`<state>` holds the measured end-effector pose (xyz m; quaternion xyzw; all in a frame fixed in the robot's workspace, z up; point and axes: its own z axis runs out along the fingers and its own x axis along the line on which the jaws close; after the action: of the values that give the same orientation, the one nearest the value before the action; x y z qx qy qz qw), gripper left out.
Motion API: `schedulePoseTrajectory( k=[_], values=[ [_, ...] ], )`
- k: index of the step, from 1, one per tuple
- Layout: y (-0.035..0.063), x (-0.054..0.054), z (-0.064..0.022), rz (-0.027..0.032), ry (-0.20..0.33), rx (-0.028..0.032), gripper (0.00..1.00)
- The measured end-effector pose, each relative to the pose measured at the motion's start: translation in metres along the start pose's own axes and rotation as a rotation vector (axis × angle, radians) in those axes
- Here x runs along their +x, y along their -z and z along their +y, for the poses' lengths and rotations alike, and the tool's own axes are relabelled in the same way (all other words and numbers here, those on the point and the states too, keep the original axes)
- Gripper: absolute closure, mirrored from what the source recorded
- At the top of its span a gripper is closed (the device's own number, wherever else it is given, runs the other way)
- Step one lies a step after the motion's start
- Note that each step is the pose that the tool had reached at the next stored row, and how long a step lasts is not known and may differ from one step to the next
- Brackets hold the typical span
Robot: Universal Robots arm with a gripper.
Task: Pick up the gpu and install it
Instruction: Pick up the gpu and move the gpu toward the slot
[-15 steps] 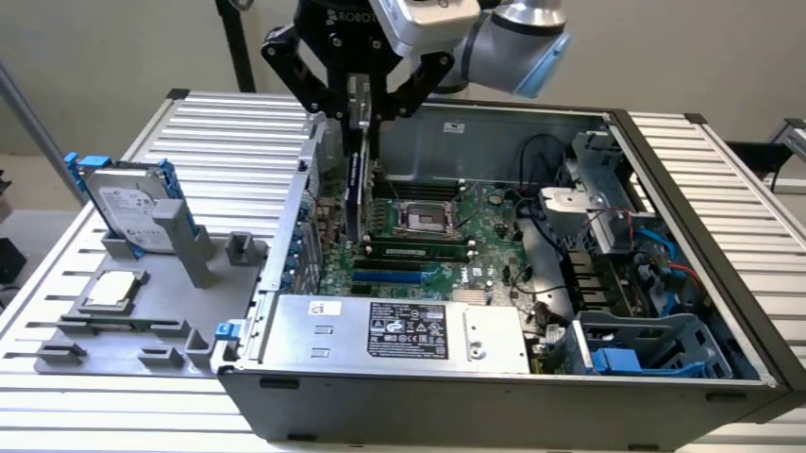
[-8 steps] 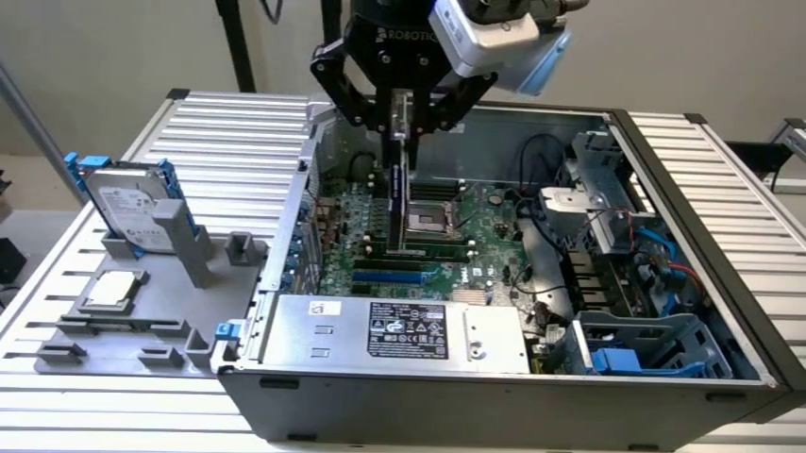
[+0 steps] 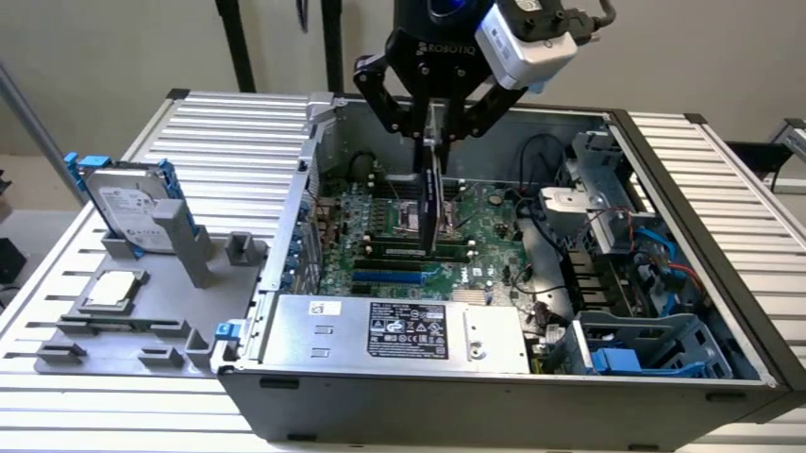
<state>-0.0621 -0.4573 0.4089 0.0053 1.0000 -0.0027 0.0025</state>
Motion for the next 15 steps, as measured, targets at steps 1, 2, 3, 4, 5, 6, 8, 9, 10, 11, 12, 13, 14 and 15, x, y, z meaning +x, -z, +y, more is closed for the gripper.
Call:
schedulePoseTrajectory(
  k=[1,2,3,4,5,6,8,9,10,11,12,13,14,15],
  values=[
    [-0.0014,-0.004,0.0013,0.0,0.0,0.0011,0.73],
    [-0.0027,-0.008,0.0021,0.0002,0.0,0.0023,0.73],
    [-0.0036,-0.012,0.0025,0.0005,0.0,0.0032,0.73],
    [-0.0045,-0.017,0.0028,0.0011,0.0,0.0039,0.73],
    [-0.0053,-0.021,0.003,0.0021,0.0,0.0045,0.73],
    [-0.006,-0.026,0.0032,0.0031,0.0,0.0051,0.73],
    [-0.007,-0.035,0.0034,0.0065,0.0,0.0061,0.73],
    [-0.0075,-0.039,0.0035,0.0085,0.0,0.0063,0.73],
    [-0.0078,-0.044,0.0035,0.0107,0.0,0.0064,0.73],
    [-0.008,-0.048,0.0036,0.0135,0.0,0.0066,0.73],
    [-0.0079,-0.052,0.0036,0.0169,0.0,0.0069,0.73],
    [-0.0079,-0.053,0.0036,0.0197,0.0,0.0073,0.73],
    [-0.0079,-0.053,0.0036,0.0198,0.0,0.0072,0.73],
    [-0.0079,-0.053,0.0037,0.0198,0.0,0.0072,0.73]
  ],
)
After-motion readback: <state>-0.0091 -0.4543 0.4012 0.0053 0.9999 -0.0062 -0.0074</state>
